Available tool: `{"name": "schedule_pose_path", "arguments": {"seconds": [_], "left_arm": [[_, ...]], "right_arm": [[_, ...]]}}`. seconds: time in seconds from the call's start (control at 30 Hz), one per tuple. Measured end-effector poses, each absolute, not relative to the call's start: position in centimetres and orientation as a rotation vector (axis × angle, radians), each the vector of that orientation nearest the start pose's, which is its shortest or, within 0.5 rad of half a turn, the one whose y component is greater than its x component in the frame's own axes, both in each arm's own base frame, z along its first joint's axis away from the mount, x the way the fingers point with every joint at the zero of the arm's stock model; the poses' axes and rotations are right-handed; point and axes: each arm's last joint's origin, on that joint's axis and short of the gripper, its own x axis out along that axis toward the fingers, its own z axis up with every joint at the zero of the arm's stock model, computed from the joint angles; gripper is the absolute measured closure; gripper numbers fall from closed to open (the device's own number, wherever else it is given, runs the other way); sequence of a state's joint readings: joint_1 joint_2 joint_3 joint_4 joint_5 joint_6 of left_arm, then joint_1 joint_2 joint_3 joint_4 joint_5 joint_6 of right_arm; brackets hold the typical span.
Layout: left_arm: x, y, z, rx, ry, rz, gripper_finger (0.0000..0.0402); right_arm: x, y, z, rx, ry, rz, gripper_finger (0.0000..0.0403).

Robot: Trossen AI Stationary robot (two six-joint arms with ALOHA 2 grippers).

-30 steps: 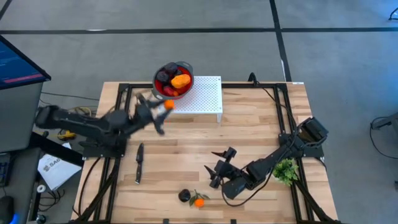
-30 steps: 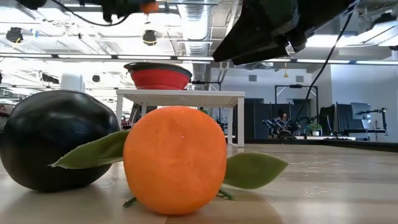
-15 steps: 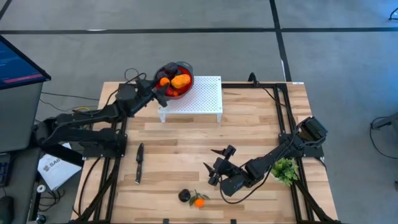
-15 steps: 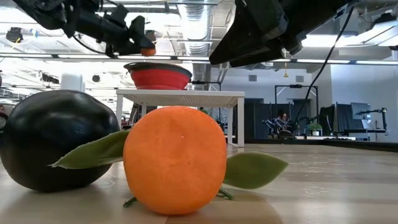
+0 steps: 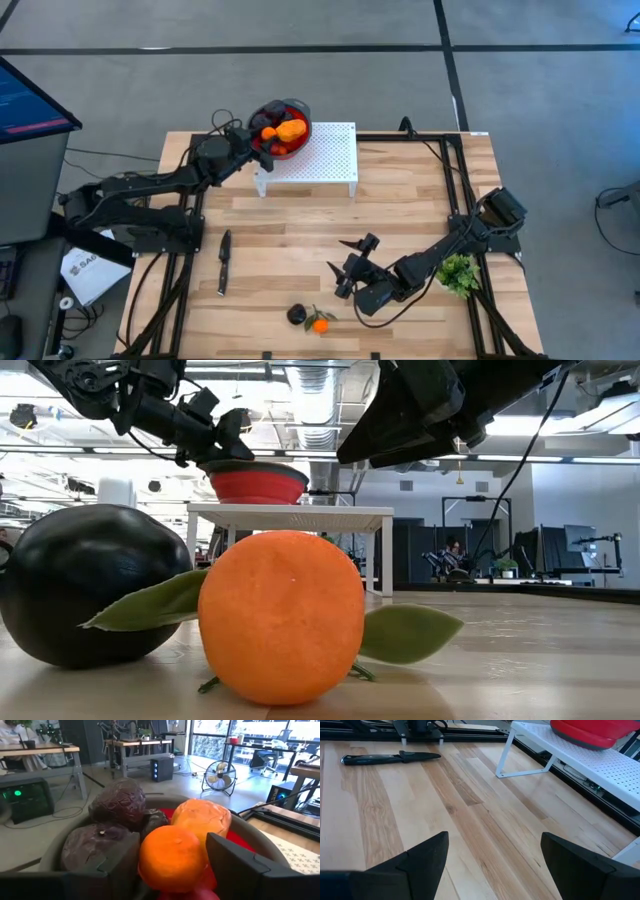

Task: Pick & Place Fruit
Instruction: Put the orange into the red strainer bowl on the shelf, then put the purple plum into the red strainer bowl on the shelf

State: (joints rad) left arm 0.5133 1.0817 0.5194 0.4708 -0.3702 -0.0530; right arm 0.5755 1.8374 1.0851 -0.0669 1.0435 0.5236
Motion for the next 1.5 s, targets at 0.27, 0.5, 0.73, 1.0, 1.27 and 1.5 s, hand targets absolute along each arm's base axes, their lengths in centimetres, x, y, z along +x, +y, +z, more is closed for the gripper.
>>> {"name": "schedule_pose_path", "arguments": {"seconds": [0.27,0.5,0.73,1.0,1.27,1.5], "left_arm": [[19.4,12.2,25.0,-0.035,0.067,0.885,0.0114],[18.4,10.7,27.1,-0.035,-0.045,0.802,0.0094],[18.2,6.3,29.3,-0.07,-0.169,0.417,0.0106],[20.2,-0.8,27.2,0.05,0.028,-0.028,0.0122],[22.4,-8.4,22.6,0.126,0.272,-0.204,0.0123],[24.3,-13.8,19.2,0.089,0.437,-0.374,0.0122]], "right_arm": [[32.0,17.8,17.4,-0.097,0.43,-0.565,0.0092],[32.0,17.8,17.4,-0.087,0.431,-0.562,0.0092],[32.2,17.9,16.8,-0.096,0.452,-0.545,0.0092],[29.9,19.5,15.6,-0.175,0.534,-0.472,0.0092],[27.5,20.0,17.9,-0.132,0.528,-0.474,0.0092],[28.1,19.3,17.9,-0.112,0.515,-0.509,0.0092]]}}
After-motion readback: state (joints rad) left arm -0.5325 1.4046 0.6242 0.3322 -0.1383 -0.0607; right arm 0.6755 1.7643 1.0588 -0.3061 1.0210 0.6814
